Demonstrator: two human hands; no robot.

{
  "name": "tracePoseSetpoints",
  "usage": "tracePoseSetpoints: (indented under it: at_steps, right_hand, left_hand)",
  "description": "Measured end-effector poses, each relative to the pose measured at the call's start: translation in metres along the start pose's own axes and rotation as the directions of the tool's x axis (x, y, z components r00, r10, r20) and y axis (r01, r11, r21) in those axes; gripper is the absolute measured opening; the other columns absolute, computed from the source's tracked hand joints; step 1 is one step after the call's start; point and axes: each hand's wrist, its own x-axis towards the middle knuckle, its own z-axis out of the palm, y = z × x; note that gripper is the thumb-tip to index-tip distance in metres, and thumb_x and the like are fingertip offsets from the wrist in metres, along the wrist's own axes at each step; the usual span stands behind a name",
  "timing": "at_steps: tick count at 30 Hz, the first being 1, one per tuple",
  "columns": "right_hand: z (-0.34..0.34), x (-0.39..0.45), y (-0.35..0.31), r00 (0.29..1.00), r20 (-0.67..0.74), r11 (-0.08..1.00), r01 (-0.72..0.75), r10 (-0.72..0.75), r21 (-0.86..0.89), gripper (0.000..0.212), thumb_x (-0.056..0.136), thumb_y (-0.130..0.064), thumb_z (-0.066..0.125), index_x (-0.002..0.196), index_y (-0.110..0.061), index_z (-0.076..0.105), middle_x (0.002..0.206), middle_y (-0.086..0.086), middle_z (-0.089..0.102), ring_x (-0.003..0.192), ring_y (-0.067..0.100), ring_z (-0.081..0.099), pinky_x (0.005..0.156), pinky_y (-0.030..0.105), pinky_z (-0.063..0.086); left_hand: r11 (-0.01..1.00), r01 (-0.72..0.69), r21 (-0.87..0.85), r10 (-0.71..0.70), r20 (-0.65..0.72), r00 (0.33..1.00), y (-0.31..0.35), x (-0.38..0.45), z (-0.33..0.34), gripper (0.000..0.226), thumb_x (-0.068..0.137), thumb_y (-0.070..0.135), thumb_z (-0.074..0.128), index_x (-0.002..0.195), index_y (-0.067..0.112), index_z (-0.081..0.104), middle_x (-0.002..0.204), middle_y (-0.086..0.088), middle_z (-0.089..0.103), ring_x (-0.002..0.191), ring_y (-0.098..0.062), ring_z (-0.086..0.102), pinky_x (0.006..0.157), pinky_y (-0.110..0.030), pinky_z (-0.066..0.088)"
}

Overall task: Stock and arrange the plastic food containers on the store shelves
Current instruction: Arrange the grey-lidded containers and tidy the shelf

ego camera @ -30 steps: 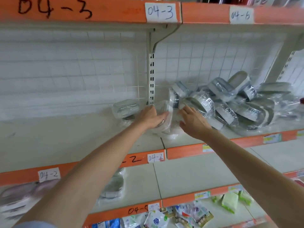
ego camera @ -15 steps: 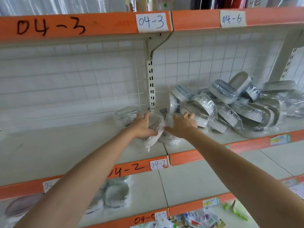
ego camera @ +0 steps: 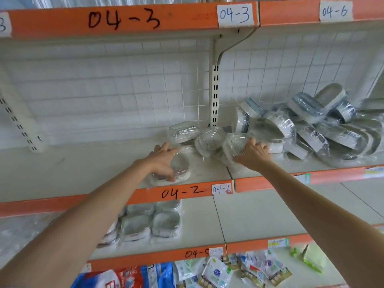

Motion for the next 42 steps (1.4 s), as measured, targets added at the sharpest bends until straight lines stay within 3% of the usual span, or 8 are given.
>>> tracePoseSetpoints:
  at_steps: [5,12,20,26,32,34,37,42]
  right_hand:
    - [0.014,-0.02,-0.016,0.985,-0.023,0.982,0.17,-0.172,-0.077,0.089,0.066,-0.026,0.076,0.135,-0.007,0.023,0.132,0.013,0.029,0.124,0.037,0.031,0.105,0.046,0.03]
    - [0.037,-0.044,-0.052,0.918,0.037,0.908,0.396,-0.395,-0.138,0.097,0.061,-0.019,0.072,0.142,-0.014,0.018,0.131,0.009,0.025,0.122,0.028,0.028,0.104,0.041,0.028]
    - [0.068,-0.087,-0.083,0.869,0.086,0.863,0.495,-0.488,-0.105,0.092,0.058,-0.023,0.076,0.136,-0.015,0.028,0.131,0.008,0.032,0.123,0.026,0.03,0.101,0.034,0.028]
    - [0.097,-0.123,-0.103,0.849,-0.015,0.841,0.521,-0.528,-0.148,0.091,0.059,-0.036,0.077,0.133,-0.009,0.031,0.123,0.008,0.037,0.114,0.026,0.035,0.097,0.035,0.032]
    - [0.128,-0.155,-0.098,0.779,-0.184,0.8,0.577,-0.6,-0.164,0.088,0.054,-0.026,0.08,0.128,0.004,0.042,0.121,0.02,0.046,0.107,0.037,0.044,0.088,0.047,0.042]
    - [0.139,-0.164,-0.093,0.718,-0.141,0.727,0.643,-0.681,-0.241,0.087,0.048,-0.024,0.081,0.122,0.008,0.049,0.116,0.025,0.052,0.1,0.043,0.052,0.085,0.051,0.047]
    - [0.158,-0.172,-0.088,0.72,-0.045,0.701,0.657,-0.692,-0.278,0.092,0.043,-0.022,0.084,0.124,0.007,0.05,0.118,0.025,0.054,0.102,0.043,0.055,0.085,0.05,0.047]
    - [0.184,-0.171,-0.086,0.709,0.137,0.657,0.697,-0.692,-0.287,0.098,0.06,-0.025,0.078,0.143,-0.003,0.031,0.137,0.017,0.038,0.122,0.035,0.039,0.102,0.044,0.031]
  left_hand:
    - [0.998,-0.03,0.057,0.037,-0.109,0.993,-0.006,-0.019,0.0,0.106,0.065,0.037,0.082,0.147,0.028,0.016,0.138,-0.014,0.027,0.127,-0.034,0.033,0.108,-0.041,0.029]
    - [0.97,-0.103,0.222,0.156,-0.236,0.959,-0.022,-0.054,0.003,0.1,0.064,0.039,0.078,0.145,0.027,0.02,0.132,-0.008,0.036,0.122,-0.028,0.036,0.101,-0.039,0.028]
    - [0.975,-0.085,0.205,0.126,-0.199,0.972,-0.07,-0.101,0.032,0.098,0.063,0.048,0.076,0.139,0.015,0.023,0.135,-0.007,0.037,0.12,-0.027,0.038,0.1,-0.037,0.032]
    - [0.949,-0.119,0.292,0.185,-0.214,0.959,-0.101,-0.137,0.059,0.098,0.066,0.053,0.074,0.141,0.016,0.024,0.135,-0.005,0.034,0.121,-0.024,0.036,0.102,-0.035,0.031]
    - [0.94,-0.126,0.316,0.202,-0.222,0.954,-0.122,-0.16,0.099,0.093,0.066,0.054,0.071,0.139,0.018,0.026,0.131,-0.005,0.035,0.12,-0.024,0.036,0.103,-0.037,0.028]
    - [0.942,-0.129,0.308,0.196,-0.197,0.961,-0.129,-0.162,0.114,0.094,0.066,0.053,0.071,0.14,0.017,0.025,0.132,-0.007,0.035,0.12,-0.025,0.036,0.104,-0.038,0.028]
    - [0.941,-0.14,0.307,0.188,-0.134,0.973,-0.135,-0.161,0.136,0.098,0.066,0.049,0.074,0.143,0.018,0.022,0.136,-0.009,0.033,0.125,-0.026,0.034,0.107,-0.039,0.026]
    - [0.974,-0.067,0.218,0.088,-0.085,0.993,-0.139,-0.162,0.166,0.098,0.07,0.054,0.072,0.144,0.015,0.021,0.137,-0.012,0.033,0.127,-0.028,0.033,0.106,-0.04,0.027]
